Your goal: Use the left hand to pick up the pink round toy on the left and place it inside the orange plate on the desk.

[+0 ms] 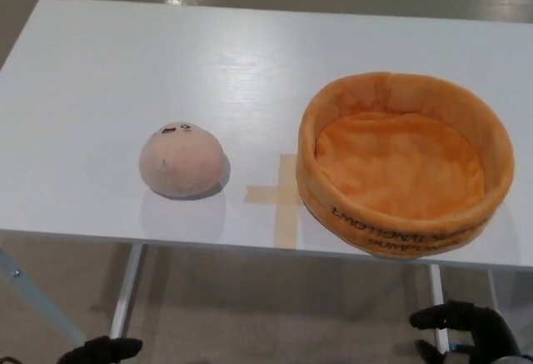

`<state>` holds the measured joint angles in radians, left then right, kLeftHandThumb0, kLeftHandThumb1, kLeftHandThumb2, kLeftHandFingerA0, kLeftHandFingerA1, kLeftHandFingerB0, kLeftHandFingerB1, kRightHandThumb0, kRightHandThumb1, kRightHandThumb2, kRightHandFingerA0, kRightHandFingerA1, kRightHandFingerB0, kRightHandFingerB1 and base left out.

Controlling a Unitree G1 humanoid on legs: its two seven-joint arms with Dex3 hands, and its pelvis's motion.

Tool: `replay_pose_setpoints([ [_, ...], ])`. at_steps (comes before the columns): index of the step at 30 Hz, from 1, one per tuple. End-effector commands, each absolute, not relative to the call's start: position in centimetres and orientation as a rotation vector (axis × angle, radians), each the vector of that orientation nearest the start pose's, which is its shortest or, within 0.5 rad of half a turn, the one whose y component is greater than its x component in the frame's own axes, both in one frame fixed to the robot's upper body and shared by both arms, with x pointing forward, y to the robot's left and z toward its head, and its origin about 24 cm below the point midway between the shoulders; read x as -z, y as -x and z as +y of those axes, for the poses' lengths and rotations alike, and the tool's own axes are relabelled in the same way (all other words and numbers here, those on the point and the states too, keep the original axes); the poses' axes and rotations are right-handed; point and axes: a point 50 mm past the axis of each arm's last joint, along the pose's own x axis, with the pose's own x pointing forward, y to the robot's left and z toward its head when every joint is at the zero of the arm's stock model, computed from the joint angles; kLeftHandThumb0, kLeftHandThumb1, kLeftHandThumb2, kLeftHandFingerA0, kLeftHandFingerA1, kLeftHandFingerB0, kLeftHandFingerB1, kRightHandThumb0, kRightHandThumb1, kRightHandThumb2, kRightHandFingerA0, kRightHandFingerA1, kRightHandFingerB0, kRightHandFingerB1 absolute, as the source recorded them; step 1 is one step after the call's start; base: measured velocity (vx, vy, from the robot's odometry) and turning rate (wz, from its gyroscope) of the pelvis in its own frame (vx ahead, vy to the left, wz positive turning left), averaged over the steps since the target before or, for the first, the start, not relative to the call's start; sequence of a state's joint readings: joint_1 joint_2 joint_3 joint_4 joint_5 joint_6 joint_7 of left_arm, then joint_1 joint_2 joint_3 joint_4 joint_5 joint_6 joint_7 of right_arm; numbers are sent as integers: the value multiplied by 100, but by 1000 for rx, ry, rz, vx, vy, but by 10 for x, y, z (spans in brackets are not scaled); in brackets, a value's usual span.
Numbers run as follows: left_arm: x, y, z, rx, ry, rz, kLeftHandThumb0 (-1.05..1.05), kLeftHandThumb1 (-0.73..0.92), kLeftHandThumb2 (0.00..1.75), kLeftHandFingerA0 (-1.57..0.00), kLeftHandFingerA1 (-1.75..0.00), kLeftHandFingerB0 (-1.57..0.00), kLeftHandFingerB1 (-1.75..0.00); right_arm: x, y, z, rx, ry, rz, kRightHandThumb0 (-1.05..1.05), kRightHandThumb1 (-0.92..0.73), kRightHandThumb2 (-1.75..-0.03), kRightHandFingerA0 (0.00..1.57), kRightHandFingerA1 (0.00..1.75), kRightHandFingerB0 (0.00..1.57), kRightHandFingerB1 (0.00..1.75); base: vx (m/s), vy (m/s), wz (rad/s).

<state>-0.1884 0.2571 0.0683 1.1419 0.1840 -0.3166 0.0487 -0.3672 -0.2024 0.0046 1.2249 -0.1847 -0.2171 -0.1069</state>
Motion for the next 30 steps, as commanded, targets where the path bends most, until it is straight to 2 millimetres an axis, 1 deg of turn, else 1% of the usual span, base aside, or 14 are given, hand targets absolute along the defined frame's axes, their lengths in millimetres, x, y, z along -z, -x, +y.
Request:
replay_pose_setpoints([
  [1, 104, -197, 245, -86, -363, 592, -22, 61, 59, -58, -45, -54, -40, 94, -242, -211, 57, 405, 601, -31, -42, -85, 91, 99, 70, 83, 0, 0, 0],
  [5, 106, -191, 245, -74, -365, 592, -22, 61, 58, -55, -44, -51, -39, 97, -237, -212, 56, 412, 614, -29, -42, -85, 91, 98, 70, 83, 0, 0, 0],
  [6, 107, -189, 245, -72, -367, 590, -22, 60, 58, -54, -44, -50, -39, 98, -235, -212, 57, 417, 615, -30, -41, -86, 97, 103, 73, 85, 0, 0, 0],
  [11, 107, -189, 244, -73, -382, 594, -23, 60, 58, -54, -43, -47, -37, 97, -236, -212, 61, 407, 601, -29, -41, -86, 97, 103, 74, 86, 0, 0, 0],
  [12, 107, -190, 244, -57, -392, 592, -23, 60, 58, -52, -43, -45, -37, 97, -237, -211, 64, 405, 606, -29, -43, -86, 94, 101, 72, 85, 0, 0, 0],
  [14, 106, -190, 242, -1, -420, 579, -25, 60, 58, -47, -42, -42, -35, 96, -237, -212, 60, 410, 602, -30, -40, -85, 98, 104, 75, 86, 0, 0, 0],
  [16, 105, -191, 239, 45, -449, 564, -26, 61, 59, -47, -41, -40, -34, 95, -240, -213, 61, 413, 607, -31, -41, -85, 96, 102, 73, 85, 0, 0, 0],
  [17, 105, -191, 238, 75, -458, 560, -28, 62, 58, -45, -39, -37, -33, 95, -240, -214, 58, 417, 608, -30, -41, -85, 96, 103, 73, 85, 0, 0, 0],
  [21, 104, -189, 236, 151, -477, 546, -29, 61, 58, -45, -38, -37, -32, 93, -242, -214, 57, 411, 601, -29, -41, -86, 96, 103, 74, 85, 0, 0, 0],
  [22, 102, -187, 237, 189, -473, 533, -29, 60, 58, -42, -37, -35, -32, 93, -242, -214, 62, 405, 604, -29, -41, -85, 94, 102, 73, 85, 0, 0, 0],
  [24, 100, -185, 238, 227, -464, 517, -30, 59, 58, -42, -37, -34, -32, 93, -242, -215, 64, 400, 604, -28, -42, -85, 94, 102, 73, 85, 0, 0, 0],
  [26, 91, -183, 238, 310, -488, 448, -32, 60, 58, -39, -37, -31, -31, 92, -244, -216, 62, 408, 599, -27, -41, -85, 96, 103, 73, 85, 0, 0, 0],
  [29, 84, -181, 238, 359, -483, 406, -31, 60, 58, -33, -35, -28, -30, 91, -245, -216, 63, 414, 593, -28, -42, -85, 94, 101, 72, 84, 0, 0, 0],
  [30, 79, -180, 237, 396, -486, 386, -40, 56, 68, -24, -38, -23, -35, 91, -245, -216, 64, 413, 594, -28, -42, -86, 92, 100, 72, 84, 0, 0, 0],
])
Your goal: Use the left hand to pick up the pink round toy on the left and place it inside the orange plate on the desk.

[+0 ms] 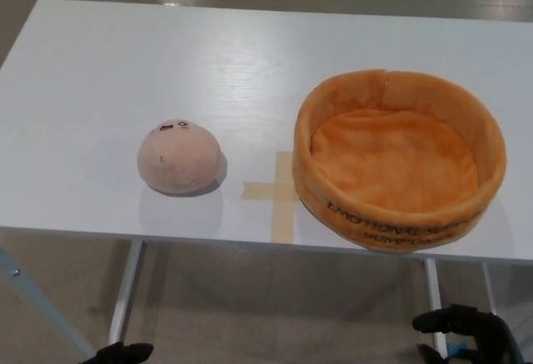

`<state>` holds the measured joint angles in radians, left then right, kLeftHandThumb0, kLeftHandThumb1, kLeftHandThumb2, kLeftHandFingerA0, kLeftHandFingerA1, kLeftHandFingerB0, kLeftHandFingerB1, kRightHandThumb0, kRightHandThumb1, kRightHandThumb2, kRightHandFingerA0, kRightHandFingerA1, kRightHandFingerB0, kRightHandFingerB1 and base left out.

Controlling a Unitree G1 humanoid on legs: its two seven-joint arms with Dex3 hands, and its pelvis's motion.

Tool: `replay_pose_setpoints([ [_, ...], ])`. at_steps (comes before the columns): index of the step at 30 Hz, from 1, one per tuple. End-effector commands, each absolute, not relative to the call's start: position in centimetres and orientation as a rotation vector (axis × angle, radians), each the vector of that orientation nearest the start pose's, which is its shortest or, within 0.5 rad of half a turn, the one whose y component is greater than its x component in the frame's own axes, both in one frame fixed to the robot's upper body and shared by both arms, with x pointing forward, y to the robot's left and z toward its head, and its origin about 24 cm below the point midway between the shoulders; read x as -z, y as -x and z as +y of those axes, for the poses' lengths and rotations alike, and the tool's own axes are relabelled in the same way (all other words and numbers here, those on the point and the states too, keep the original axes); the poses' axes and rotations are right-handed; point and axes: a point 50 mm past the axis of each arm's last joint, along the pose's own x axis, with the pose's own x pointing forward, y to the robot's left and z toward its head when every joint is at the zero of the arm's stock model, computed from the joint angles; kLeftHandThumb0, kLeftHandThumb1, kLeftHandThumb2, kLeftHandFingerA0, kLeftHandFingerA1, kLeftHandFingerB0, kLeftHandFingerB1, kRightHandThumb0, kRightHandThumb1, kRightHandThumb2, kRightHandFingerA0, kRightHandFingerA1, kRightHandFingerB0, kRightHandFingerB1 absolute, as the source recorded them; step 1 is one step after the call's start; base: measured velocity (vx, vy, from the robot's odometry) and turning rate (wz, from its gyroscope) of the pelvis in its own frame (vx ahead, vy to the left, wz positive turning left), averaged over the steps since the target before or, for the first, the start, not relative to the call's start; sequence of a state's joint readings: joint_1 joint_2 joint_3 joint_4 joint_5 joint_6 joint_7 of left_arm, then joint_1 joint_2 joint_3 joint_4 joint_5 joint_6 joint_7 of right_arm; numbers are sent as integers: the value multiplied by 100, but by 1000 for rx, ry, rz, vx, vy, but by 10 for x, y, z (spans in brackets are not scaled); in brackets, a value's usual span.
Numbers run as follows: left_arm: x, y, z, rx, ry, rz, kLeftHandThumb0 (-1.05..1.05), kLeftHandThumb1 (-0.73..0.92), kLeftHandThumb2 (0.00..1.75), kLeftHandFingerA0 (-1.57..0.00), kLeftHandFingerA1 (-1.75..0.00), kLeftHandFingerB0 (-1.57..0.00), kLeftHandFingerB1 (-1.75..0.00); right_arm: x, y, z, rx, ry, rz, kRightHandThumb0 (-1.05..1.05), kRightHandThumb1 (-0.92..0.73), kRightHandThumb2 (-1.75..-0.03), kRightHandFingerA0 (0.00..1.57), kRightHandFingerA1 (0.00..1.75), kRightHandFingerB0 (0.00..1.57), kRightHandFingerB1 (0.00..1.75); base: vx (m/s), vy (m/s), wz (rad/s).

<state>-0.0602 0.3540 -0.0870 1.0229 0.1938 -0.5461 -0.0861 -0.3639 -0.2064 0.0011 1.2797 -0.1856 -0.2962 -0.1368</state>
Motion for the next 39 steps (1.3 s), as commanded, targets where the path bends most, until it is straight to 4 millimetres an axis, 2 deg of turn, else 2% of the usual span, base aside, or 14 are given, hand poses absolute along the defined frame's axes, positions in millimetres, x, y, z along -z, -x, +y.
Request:
replay_pose_setpoints([
  [1, 74, -179, 237, 430, -491, 373, -40, 56, 68, -24, -38, -23, -35, 91, -245, -216, 64, 410, 594, -28, -42, -86, 92, 100, 72, 84, 0, 0, 0],
  [7, 38, -176, 231, 693, -575, 255, -45, 53, 70, -20, -38, -14, -35, 91, -246, -215, 71, 400, 591, -28, -42, -86, 93, 101, 72, 85, 0, 0, 0],
  [8, 34, -176, 230, 719, -572, 250, -40, 61, 59, -25, -33, -16, -28, 91, -246, -215, 71, 401, 592, -28, -41, -86, 94, 101, 73, 85, 0, 0, 0],
  [9, 21, -177, 225, 783, -574, 216, -47, 53, 69, -23, -39, -17, -35, 91, -246, -215, 72, 401, 594, -29, -41, -85, 91, 99, 72, 84, 0, 0, 0],
  [11, -7, -176, 211, 887, -588, 123, -44, 52, 68, -25, -39, -18, -35, 90, -247, -215, 72, 399, 596, -30, -42, -85, 90, 99, 70, 83, 0, 0, 0],
  [20, -68, -179, 181, 1003, -499, -167, -41, 47, 65, -27, -43, -22, -35, 90, -248, -214, 66, 401, 591, -29, -42, -85, 92, 100, 71, 84, 0, 0, 0],
  [21, -88, -181, 175, 1009, -449, -255, -41, 47, 64, -19, -38, -19, -34, 90, -248, -213, 63, 404, 593, -29, -42, -85, 91, 99, 70, 83, 0, 0, 0],
  [22, -107, -184, 171, 1005, -426, -349, -43, 47, 64, -18, -36, -19, -34, 89, -249, -213, 62, 411, 592, -29, -42, -85, 91, 99, 70, 83, 0, 0, 0],
  [24, -113, -185, 170, 1003, -425, -373, -43, 47, 64, -18, -36, -19, -34, 89, -250, -213, 62, 413, 590, -29, -42, -85, 91, 99, 70, 83, 0, 0, 0],
  [27, -139, -196, 170, 939, -429, -506, -41, 47, 63, -13, -36, -15, -32, 89, -250, -213, 66, 401, 588, -31, -41, -85, 92, 100, 72, 84, 0, 0, 0],
  [30, -151, -205, 170, 847, -478, -599, -38, 46, 62, -15, -37, -15, -31, 89, -250, -213, 62, 407, 590, -29, -42, -85, 92, 100, 71, 84, 0, 0, 0],
  [33, -161, -221, 169, 741, -514, -650, -22, 48, 54, -12, -31, -18, -28, 88, -250, -213, 60, 403, 586, -28, -41, -85, 94, 101, 72, 85, 0, 0, 0],
  [34, -168, -236, 169, 665, -611, -666, -12, 43, 89, -2, -51, 0, -47, 89, -250, -213, 65, 400, 592, -28, -41, -84, 93, 100, 71, 84, 0, 0, 0],
  [39, -173, -259, 168, 552, -762, -676, -6, 44, 89, -4, -52, -1, -47, 89, -249, -213, 61, 411, 589, -29, -40, -85, 94, 101, 72, 84, 0, 0, 0],
])
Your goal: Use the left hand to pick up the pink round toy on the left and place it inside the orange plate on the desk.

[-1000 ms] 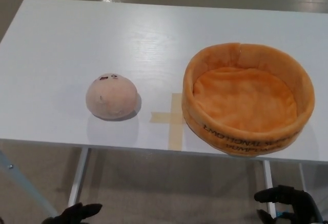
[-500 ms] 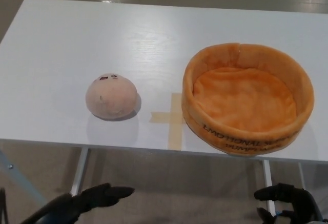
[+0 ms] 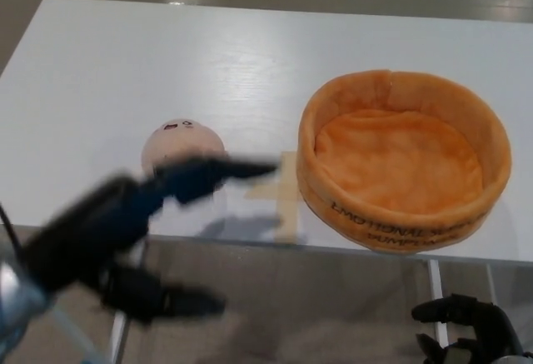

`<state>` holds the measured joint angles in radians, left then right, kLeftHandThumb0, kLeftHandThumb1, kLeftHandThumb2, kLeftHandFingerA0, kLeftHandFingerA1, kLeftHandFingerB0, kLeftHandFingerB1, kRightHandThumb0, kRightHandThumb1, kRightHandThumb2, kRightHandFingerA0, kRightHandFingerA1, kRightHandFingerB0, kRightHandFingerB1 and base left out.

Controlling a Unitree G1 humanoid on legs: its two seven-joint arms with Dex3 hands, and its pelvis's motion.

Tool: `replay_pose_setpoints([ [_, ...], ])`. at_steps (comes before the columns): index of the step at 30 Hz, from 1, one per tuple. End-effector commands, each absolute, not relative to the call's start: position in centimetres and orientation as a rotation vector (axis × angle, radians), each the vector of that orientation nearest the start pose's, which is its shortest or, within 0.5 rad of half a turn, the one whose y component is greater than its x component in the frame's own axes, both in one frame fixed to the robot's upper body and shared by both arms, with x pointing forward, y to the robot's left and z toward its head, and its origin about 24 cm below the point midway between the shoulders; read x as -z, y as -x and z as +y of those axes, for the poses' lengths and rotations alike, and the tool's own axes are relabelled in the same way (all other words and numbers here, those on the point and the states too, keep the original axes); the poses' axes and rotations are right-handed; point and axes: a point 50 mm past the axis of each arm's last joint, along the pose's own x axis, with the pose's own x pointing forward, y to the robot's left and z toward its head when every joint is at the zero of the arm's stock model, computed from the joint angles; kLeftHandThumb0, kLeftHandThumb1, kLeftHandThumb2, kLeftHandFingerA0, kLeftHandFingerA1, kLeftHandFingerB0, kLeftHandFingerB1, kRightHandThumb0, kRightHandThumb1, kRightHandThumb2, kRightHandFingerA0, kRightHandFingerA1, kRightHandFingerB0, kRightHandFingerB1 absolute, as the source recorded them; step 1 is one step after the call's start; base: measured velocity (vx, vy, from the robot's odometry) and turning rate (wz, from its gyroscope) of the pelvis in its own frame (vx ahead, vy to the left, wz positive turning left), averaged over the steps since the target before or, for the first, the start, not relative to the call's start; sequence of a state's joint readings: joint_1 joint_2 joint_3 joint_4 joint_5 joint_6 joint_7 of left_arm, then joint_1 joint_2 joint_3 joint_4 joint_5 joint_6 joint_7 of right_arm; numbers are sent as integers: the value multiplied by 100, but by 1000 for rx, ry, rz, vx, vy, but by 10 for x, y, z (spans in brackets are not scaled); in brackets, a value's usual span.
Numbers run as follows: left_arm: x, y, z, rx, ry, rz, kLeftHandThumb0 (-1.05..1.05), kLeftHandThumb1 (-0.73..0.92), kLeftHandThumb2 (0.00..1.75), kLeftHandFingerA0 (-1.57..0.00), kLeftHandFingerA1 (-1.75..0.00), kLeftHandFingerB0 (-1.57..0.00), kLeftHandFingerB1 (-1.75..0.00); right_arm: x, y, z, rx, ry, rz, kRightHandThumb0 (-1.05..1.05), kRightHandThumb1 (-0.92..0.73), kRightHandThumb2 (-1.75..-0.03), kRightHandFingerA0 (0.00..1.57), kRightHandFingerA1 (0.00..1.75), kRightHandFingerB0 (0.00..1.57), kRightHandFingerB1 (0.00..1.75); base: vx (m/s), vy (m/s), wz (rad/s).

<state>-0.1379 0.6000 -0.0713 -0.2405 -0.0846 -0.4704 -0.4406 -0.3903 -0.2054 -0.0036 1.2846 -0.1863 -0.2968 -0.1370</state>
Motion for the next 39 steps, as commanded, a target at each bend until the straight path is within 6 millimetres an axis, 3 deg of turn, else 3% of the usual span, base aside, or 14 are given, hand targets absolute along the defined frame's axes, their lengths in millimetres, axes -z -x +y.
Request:
replay_pose_setpoints([
  [1, -174, -267, 167, 539, -792, -670, -6, 42, 63, -4, -18, -13, -35, 89, -250, -213, 60, 409, 591, -31, -41, -85, 93, 100, 72, 84, 0, 0, 0],
  [4, -175, -284, 165, 512, -854, -666, -6, 47, 53, 0, -25, -16, -28, 88, -251, -213, 59, 406, 590, -31, -41, -85, 92, 100, 72, 85, 0, 0, 0],
  [5, -175, -292, 164, 493, -879, -658, -6, 39, 67, 0, -14, -11, -38, 88, -252, -212, 60, 406, 588, -31, -41, -85, 95, 102, 73, 85, 0, 0, 0],
  [8, -175, -304, 164, 467, -923, -635, -8, 40, 68, 0, -16, -9, -39, 88, -252, -212, 55, 407, 587, -31, -42, -85, 93, 100, 72, 84, 0, 0, 0],
  [9, -174, -311, 163, 449, -948, -629, -9, 48, 54, 0, -24, -13, -30, 88, -252, -213, 55, 407, 588, -29, -42, -85, 93, 100, 72, 84, 0, 0, 0],
  [10, -174, -315, 163, 437, -969, -627, -10, 40, 68, 0, -17, -7, -38, 88, -251, -213, 56, 407, 589, -29, -42, -85, 92, 99, 72, 84, 0, 0, 0],
  [15, -172, -330, 162, 410, -1030, -603, -17, 40, 68, 0, -11, -5, -36, 88, -251, -213, 64, 398, 592, -29, -41, -84, 93, 100, 72, 85, 0, 0, 0],
  [17, -170, -338, 162, 410, -1067, -556, -20, 41, 53, 0, -7, -7, -29, 88, -251, -212, 62, 409, 587, -30, -41, -85, 93, 100, 73, 85, 0, 0, 0],
  [21, -162, -344, 159, 441, -1110, -496, -33, 24, 58, 0, 0, -10, -27, 88, -252, -212, 57, 416, 589, -31, -41, -85, 92, 99, 72, 84, 0, 0, 0],
  [32, -141, -349, 157, 474, -1191, -428, -41, 28, 62, 0, 0, -10, -27, 88, -252, -212, 58, 400, 589, -29, -42, -85, 93, 101, 74, 85, 0, 0, 0],
  [34, -139, -350, 157, 477, -1197, -423, -34, 39, 53, 0, -11, -9, -28, 88, -252, -212, 60, 405, 590, -30, -41, -85, 91, 99, 73, 85, 0, 0, 0],
  [35, -136, -350, 157, 478, -1205, -417, -37, 29, 65, 0, -11, -7, -31, 88, -252, -211, 58, 408, 589, -29, -42, -85, 92, 99, 72, 84, 0, 0, 0],
  [36, -134, -350, 157, 479, -1209, -411, -35, 39, 52, 0, -13, -9, -27, 88, -253, -211, 56, 413, 589, -29, -42, -85, 92, 99, 72, 84, 0, 0, 0],
  [39, -128, -350, 158, 479, -1230, -391, -43, 31, 63, 0, 0, -9, -25, 87, -253, -211, 54, 414, 589, -29, -42, -85, 92, 99, 71, 84, 0, 0, 0],
])
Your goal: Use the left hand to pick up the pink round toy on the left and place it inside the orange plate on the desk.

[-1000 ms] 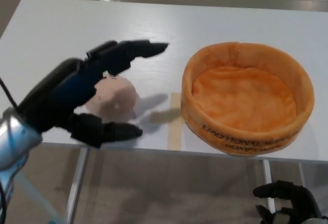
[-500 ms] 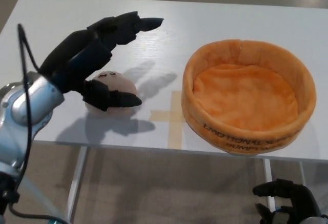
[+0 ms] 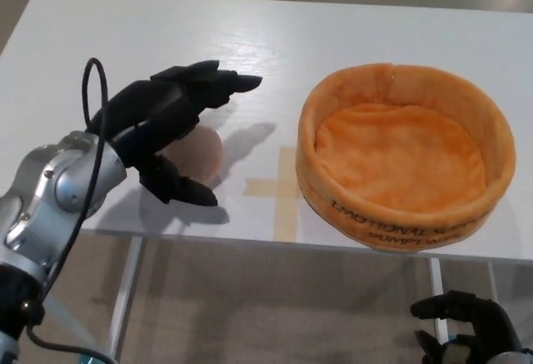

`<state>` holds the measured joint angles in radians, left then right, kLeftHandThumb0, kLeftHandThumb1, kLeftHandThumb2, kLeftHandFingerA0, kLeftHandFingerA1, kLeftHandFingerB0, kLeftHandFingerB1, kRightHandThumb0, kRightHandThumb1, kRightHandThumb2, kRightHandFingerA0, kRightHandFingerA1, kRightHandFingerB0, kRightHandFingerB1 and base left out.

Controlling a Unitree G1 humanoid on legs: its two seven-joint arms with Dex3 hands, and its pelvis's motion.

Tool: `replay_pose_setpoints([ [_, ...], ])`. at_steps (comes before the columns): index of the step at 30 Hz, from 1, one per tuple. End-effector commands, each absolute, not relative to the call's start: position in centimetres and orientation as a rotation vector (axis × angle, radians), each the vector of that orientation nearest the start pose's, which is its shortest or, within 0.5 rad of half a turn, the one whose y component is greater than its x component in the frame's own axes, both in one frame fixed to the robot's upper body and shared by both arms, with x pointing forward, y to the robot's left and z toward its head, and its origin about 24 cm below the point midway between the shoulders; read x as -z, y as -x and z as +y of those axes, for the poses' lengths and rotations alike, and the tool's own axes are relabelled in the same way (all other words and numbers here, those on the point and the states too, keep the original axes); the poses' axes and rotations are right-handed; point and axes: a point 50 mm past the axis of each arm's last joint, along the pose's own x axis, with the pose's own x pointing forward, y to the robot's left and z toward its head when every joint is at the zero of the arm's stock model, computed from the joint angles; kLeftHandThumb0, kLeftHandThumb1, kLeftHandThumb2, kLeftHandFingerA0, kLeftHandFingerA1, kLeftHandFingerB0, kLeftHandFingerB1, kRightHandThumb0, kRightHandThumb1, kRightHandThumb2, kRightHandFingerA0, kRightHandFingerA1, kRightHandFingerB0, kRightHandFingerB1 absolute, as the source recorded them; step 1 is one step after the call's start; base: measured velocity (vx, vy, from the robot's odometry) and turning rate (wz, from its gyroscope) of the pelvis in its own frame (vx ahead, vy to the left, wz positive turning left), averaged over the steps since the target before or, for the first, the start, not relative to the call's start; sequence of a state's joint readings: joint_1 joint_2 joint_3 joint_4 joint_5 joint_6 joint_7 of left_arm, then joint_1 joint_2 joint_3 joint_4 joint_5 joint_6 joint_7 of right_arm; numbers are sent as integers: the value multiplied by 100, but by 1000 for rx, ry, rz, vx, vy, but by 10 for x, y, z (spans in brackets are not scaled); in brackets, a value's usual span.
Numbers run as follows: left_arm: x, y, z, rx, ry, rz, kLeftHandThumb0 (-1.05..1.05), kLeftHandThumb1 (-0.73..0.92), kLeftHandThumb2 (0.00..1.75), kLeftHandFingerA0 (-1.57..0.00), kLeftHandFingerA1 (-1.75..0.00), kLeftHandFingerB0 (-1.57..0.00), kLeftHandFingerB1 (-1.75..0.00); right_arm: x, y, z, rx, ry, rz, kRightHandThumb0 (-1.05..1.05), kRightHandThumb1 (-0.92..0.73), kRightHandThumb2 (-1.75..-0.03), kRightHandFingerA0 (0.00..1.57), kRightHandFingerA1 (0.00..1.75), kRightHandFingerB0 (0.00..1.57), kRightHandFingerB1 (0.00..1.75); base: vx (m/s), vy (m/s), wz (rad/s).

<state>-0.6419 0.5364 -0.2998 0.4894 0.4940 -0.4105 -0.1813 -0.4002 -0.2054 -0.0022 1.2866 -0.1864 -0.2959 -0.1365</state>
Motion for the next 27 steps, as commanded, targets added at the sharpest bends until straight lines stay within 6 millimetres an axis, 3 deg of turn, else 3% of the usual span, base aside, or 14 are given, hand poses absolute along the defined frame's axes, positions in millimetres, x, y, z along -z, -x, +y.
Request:
replay_pose_setpoints([
  [1, -127, -351, 158, 478, -1230, -384, -44, 31, 63, 0, -1, -10, -24, 87, -253, -211, 54, 412, 589, -27, -42, -85, 91, 99, 70, 83, 0, 0, 0],
  [8, -121, -354, 161, 465, -1243, -362, -44, 30, 65, 0, -7, -11, -27, 87, -253, -212, 60, 401, 595, -28, -42, -84, 91, 99, 71, 83, 0, 0, 0],
  [9, -122, -355, 163, 461, -1243, -361, -40, 41, 53, 0, -18, -9, -27, 87, -253, -212, 61, 400, 591, -29, -42, -85, 92, 100, 71, 84, 0, 0, 0],
  [12, -123, -356, 165, 452, -1241, -354, -40, 41, 53, 0, -19, -10, -27, 87, -253, -212, 61, 401, 592, -30, -42, -85, 90, 99, 71, 84, 0, 0, 0],
  [13, -125, -359, 169, 434, -1228, -340, -43, 31, 68, 0, -18, -6, -30, 87, -254, -212, 61, 405, 589, -29, -43, -84, 88, 97, 70, 83, 0, 0, 0],
  [14, -125, -360, 170, 430, -1225, -336, -43, 31, 68, 0, -18, -6, -30, 87, -254, -212, 60, 405, 589, -29, -43, -84, 88, 97, 70, 83, 0, 0, 0],
  [15, -125, -361, 171, 420, -1221, -334, -41, 41, 53, 0, -23, -9, -27, 86, -254, -212, 60, 407, 589, -28, -43, -84, 88, 97, 69, 82, 0, 0, 0],
  [19, -124, -364, 174, 409, -1212, -322, -40, 41, 54, 0, -22, -10, -28, 86, -254, -213, 58, 413, 586, -29, -42, -85, 94, 101, 71, 84, 0, 0, 0],
  [20, -123, -364, 175, 409, -1209, -319, -42, 31, 68, -1, -20, -6, -34, 86, -254, -213, 60, 408, 586, -30, -42, -85, 92, 100, 71, 83, 0, 0, 0],
  [21, -122, -365, 175, 412, -1207, -316, -39, 42, 54, 0, -23, -10, -28, 86, -254, -213, 62, 405, 588, -31, -42, -84, 91, 99, 71, 84, 0, 0, 0],
  [26, -121, -364, 175, 418, -1194, -309, -39, 43, 54, -1, -23, -12, -29, 87, -254, -212, 61, 415, 586, -30, -42, -84, 93, 100, 72, 84, 0, 0, 0],
  [27, -121, -364, 175, 425, -1197, -305, -44, 36, 64, -6, -21, -8, -34, 87, -254, -212, 61, 412, 587, -31, -42, -84, 91, 99, 71, 83, 0, 0, 0],
])
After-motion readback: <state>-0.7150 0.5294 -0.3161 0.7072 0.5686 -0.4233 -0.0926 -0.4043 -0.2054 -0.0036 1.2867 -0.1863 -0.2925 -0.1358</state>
